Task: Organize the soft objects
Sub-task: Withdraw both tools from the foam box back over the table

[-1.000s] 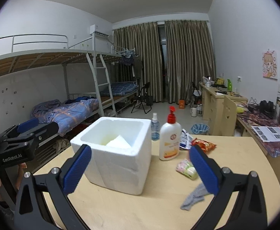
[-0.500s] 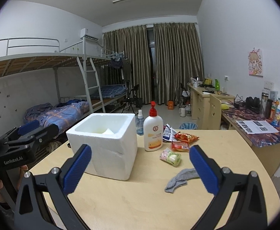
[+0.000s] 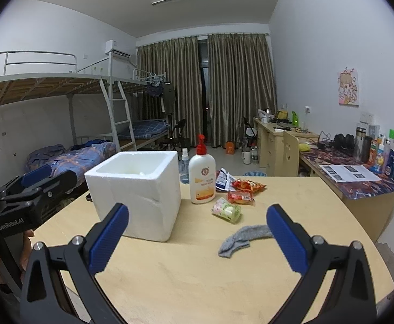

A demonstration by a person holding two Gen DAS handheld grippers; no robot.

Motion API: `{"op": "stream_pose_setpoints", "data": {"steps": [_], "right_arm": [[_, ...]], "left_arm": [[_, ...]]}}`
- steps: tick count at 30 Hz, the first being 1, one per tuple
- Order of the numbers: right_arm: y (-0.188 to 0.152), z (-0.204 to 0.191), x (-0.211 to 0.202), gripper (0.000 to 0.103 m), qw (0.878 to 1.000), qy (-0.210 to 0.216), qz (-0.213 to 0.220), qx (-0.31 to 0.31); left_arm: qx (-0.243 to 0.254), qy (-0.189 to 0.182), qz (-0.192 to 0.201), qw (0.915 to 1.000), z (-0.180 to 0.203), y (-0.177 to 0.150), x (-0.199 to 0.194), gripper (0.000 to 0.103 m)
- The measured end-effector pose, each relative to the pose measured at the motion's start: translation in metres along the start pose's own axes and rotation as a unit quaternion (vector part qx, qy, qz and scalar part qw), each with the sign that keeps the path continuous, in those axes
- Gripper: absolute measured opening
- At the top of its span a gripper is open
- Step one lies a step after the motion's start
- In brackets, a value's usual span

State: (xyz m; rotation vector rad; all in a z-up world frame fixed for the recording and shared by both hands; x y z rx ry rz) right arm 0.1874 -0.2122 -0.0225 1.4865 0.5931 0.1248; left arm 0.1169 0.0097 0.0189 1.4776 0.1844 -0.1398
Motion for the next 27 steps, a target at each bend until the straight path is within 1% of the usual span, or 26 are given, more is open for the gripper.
{"op": "stream_pose_setpoints", "data": {"steps": [4,7,15,22,27], "right_arm": [[-0.009,0.005,-0.002,0.103,1.0,-0.006,-0.004,0.004],[-0.013,0.008,-0.002,0.103,1.0,-0.006,-0.008,0.011],[-0.022,0.013,-0.003,0.103,1.0,-0.005,-0.016,0.011],[-0.025,0.022,-0.001,0.103,1.0,-0.016,-0.023,0.014],[-0.027,0.032,-0.001,0.103,0.999,-0.027,-0.028,0.017]], "left_arm": [[0.008,-0.001,0.011,0.9999,0.005,-0.009,-0.002,0.103],[0.011,-0.013,0.007,0.9998,0.01,-0.016,0.0,0.103],[0.014,-0.021,-0.002,0.9997,0.011,-0.031,0.006,0.103],[0.015,-0.04,-0.008,0.999,0.02,-0.034,0.014,0.103],[0.013,-0.064,-0.017,0.9977,0.029,-0.037,0.023,0.103]]}}
Point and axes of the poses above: each gripper's, at about its wrist camera, not at the fingertips, and x roughly the way its jaws point, z to its right, y to its top, the point moved 6 cm from there along x, roughly the way its jaws point, and after that the axes turned 2 degrees about -y, right-handed, at the moved point
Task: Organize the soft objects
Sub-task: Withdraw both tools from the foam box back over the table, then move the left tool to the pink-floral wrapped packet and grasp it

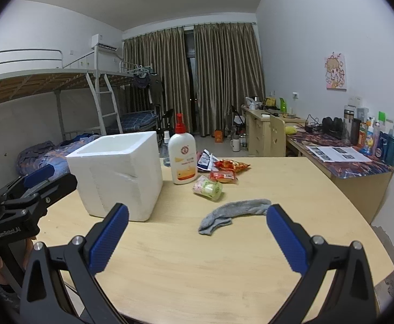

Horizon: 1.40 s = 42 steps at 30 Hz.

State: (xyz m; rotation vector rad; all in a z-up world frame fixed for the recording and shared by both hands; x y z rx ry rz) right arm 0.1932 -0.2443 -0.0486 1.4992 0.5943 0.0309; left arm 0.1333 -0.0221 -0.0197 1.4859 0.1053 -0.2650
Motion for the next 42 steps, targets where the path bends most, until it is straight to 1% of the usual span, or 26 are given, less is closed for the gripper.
{"op": "stream_pose_setpoints", "data": {"steps": [3,6,12,20,22,27,33,37,42], "right_arm": [[-0.001,0.007,0.0,0.103,1.0,-0.009,-0.003,0.001],[-0.004,0.015,0.001,0.103,1.0,-0.016,-0.008,0.007],[-0.011,0.036,0.004,0.103,0.999,-0.033,-0.019,0.019],[-0.017,0.066,0.009,0.103,0.998,-0.052,-0.029,0.035],[-0.019,0.071,0.011,0.103,0.997,-0.053,-0.031,0.038],[-0.023,0.081,0.018,0.103,0.997,-0.052,-0.04,0.041],[-0.025,0.087,0.035,0.103,0.997,-0.04,-0.057,0.034],[-0.024,0.088,0.047,0.103,0.997,-0.015,-0.065,0.026],[-0.02,0.086,0.067,0.103,0.997,0.021,-0.079,0.009]], "left_arm": [[0.006,-0.011,-0.003,0.9999,0.008,-0.001,0.006,0.103],[0.011,-0.03,-0.006,0.9995,0.017,-0.001,0.013,0.103],[0.018,-0.063,-0.023,0.9976,0.039,0.0,0.035,0.103],[0.001,-0.104,-0.051,0.9933,0.061,0.002,0.073,0.103],[0.005,-0.109,-0.059,0.9923,0.068,0.002,0.084,0.103],[0.007,-0.105,-0.074,0.9917,0.075,0.001,0.107,0.103],[0.004,-0.073,-0.111,0.9912,0.074,-0.004,0.145,0.103],[-0.005,-0.061,-0.129,0.9897,0.068,-0.01,0.165,0.103],[-0.017,-0.027,-0.15,0.9881,0.058,-0.013,0.192,0.102]]}}
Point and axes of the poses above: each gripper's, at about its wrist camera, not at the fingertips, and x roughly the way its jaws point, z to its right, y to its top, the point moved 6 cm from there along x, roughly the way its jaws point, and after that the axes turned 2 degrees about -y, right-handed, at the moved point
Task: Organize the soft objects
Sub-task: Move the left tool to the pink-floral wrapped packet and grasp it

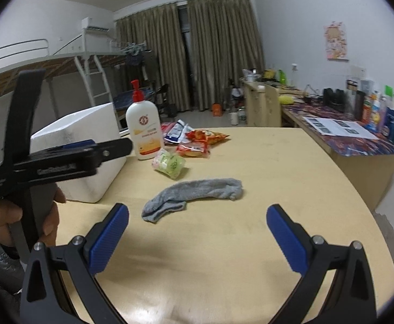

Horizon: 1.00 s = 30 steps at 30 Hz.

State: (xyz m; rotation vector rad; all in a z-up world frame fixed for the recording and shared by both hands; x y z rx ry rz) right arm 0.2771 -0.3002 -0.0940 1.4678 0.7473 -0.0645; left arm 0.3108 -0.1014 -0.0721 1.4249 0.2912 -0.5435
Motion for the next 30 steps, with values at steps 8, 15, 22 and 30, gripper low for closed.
{"op": "stream_pose_setpoints", "data": {"steps": [8,15,22,30], "right_arm": [[0.012,0.003,0.039,0.103,0.998,0.04,-0.033,-0.021],[0.017,0.009,0.052,0.103,0.997,0.064,-0.032,-0.016],[0.014,0.015,0.062,0.103,0.997,0.068,-0.041,-0.014],[0.013,0.015,0.071,0.103,0.996,0.072,-0.051,-0.018]], "left_arm": [[0.002,0.025,-0.027,0.9993,-0.01,0.003,0.039,0.096],[0.015,0.016,-0.06,0.9979,-0.002,0.004,0.078,0.095],[0.046,0.048,-0.061,0.9959,-0.007,0.009,0.111,0.092],[0.056,0.06,-0.087,0.9929,-0.026,0.002,0.141,0.089]]}}
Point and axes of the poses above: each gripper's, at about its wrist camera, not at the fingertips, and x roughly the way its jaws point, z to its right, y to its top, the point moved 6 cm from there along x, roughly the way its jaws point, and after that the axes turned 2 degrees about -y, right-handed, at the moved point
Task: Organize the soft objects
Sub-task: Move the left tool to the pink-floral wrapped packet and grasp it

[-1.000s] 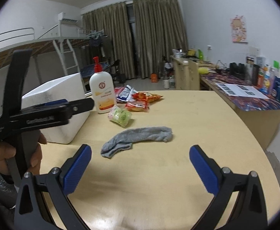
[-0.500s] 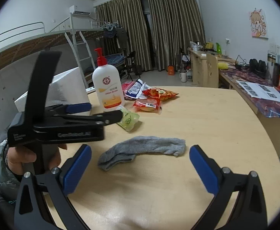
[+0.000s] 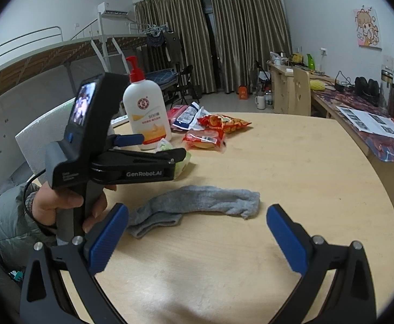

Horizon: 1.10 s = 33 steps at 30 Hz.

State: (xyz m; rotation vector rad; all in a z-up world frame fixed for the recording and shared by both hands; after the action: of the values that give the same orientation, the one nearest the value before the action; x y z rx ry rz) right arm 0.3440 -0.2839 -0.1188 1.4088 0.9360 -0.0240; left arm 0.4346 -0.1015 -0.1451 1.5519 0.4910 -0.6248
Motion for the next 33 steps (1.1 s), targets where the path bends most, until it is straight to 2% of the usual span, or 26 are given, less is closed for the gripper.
{"op": "stream_pose_setpoints", "data": {"steps": [6,13,24,33], "right_arm": [[0.0,-0.001,0.006,0.103,1.0,0.004,-0.008,0.001],[-0.001,0.0,0.009,0.103,1.0,-0.001,-0.014,0.001],[0.001,0.001,0.009,0.103,1.0,-0.011,-0.017,0.0],[0.002,-0.003,0.021,0.103,0.999,-0.009,-0.044,-0.017]], "left_arm": [[-0.025,-0.029,-0.033,0.9987,-0.006,-0.006,0.016,0.083],[-0.033,-0.039,-0.068,0.9964,-0.006,-0.01,0.029,0.074],[-0.02,-0.034,-0.071,0.9967,-0.004,-0.011,0.028,0.064],[-0.015,-0.039,-0.042,0.9983,-0.001,-0.003,0.008,0.059]]}}
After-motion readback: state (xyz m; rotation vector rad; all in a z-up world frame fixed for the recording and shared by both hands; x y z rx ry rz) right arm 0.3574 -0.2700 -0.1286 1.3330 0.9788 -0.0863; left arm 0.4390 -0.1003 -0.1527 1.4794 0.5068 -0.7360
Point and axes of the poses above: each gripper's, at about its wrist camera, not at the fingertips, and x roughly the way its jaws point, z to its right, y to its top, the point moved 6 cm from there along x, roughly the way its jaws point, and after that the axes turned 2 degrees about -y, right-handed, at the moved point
